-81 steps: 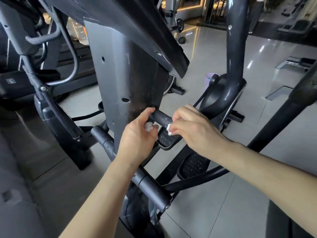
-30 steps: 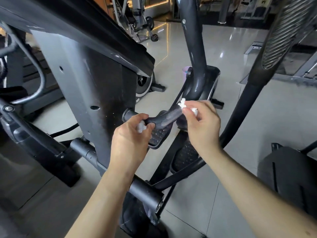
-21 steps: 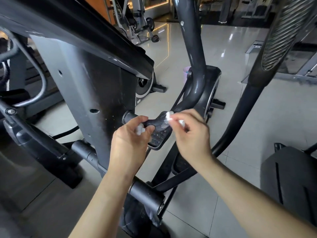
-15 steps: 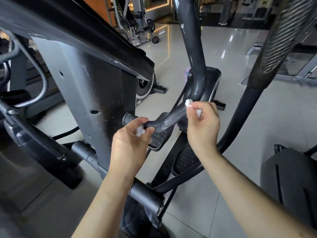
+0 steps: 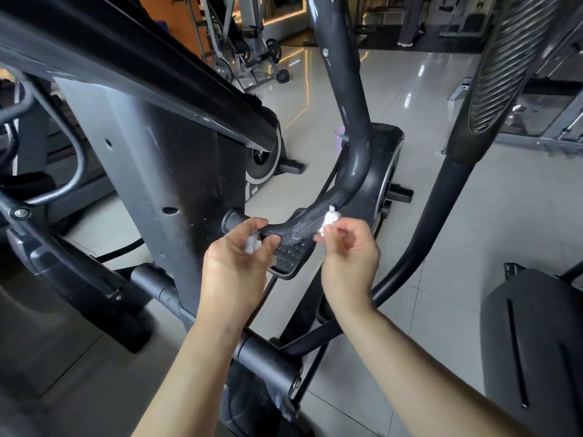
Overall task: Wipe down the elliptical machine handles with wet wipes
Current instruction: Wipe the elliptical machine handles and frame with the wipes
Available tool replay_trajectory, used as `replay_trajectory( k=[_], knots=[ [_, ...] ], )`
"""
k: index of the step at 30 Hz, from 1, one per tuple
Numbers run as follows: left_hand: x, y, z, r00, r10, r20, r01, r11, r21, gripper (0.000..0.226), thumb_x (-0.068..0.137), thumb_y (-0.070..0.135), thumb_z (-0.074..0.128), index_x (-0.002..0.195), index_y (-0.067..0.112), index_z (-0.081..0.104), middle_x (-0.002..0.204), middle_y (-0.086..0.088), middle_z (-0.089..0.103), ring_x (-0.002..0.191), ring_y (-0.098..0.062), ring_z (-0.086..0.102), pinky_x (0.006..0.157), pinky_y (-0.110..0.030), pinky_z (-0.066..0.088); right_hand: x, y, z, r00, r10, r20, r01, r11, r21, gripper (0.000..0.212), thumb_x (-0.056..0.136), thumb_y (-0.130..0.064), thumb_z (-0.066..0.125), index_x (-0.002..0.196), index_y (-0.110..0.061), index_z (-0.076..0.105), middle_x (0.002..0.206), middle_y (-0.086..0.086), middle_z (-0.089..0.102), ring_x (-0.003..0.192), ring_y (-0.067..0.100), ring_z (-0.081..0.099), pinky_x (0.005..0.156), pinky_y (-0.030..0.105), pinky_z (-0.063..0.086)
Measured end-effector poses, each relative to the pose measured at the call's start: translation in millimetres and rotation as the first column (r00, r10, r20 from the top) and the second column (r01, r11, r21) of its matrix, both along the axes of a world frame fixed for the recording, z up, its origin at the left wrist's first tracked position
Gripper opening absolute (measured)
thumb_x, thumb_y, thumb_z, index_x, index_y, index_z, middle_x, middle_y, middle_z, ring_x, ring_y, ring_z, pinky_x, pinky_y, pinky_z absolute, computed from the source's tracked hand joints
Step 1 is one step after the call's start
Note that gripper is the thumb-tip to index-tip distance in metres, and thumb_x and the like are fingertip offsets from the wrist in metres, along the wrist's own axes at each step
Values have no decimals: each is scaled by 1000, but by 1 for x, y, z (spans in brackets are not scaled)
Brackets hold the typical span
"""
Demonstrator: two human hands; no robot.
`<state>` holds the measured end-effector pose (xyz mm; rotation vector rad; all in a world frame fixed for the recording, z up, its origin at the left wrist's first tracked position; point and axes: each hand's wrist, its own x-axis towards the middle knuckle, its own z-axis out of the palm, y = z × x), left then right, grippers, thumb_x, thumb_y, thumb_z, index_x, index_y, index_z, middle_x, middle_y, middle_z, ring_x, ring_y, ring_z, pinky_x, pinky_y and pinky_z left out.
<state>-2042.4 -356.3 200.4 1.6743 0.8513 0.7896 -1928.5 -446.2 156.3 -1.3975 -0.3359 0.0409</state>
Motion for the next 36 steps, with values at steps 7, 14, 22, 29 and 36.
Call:
replay_trajectory(
  k=[7,14,22,29,36],
  knots=[
    [0,-3,5,1000,-9,-19,10,999,41,13,94,22,74,107,25,71,64,3,69,47,-1,52,56,-15,45,-7,-12,3,989,137,-56,-137,991,0,14,93,0,72,90,-13,67,77,2,77,72,20,77,68,23,57],
    [7,-4,-2,998,37,-56,-33,997,71,11,95,24,71,100,34,71,68,6,73,56,-8,64,65,-31,53,47,-17,37,949,-3,317,74,974,-213,17,93,-8,70,104,-17,79,105,-3,69,97,10,67,90,27,55],
    [3,-2,2,993,38,-112,-24,993,118,14,94,30,72,107,34,72,68,3,73,56,-10,60,65,-28,51,41,-12,57,701,378,604,-52,873,-485,15,96,-8,69,103,-12,81,100,-1,72,87,14,67,80,29,54],
    [3,0,2,995,8,-95,-1,998,64,12,94,28,73,102,36,70,70,-4,72,50,-7,52,59,-25,45,52,-6,71,714,443,542,11,767,-642,23,98,-8,59,102,-20,79,105,-5,73,99,18,66,94,38,53],
    [4,3,5,991,5,-136,7,996,88,14,94,29,73,107,34,72,68,7,73,64,-11,68,64,-26,50,77,-18,70,765,251,593,97,865,-492,22,97,-3,63,103,-15,79,103,-4,68,90,11,64,84,16,51]
  ],
)
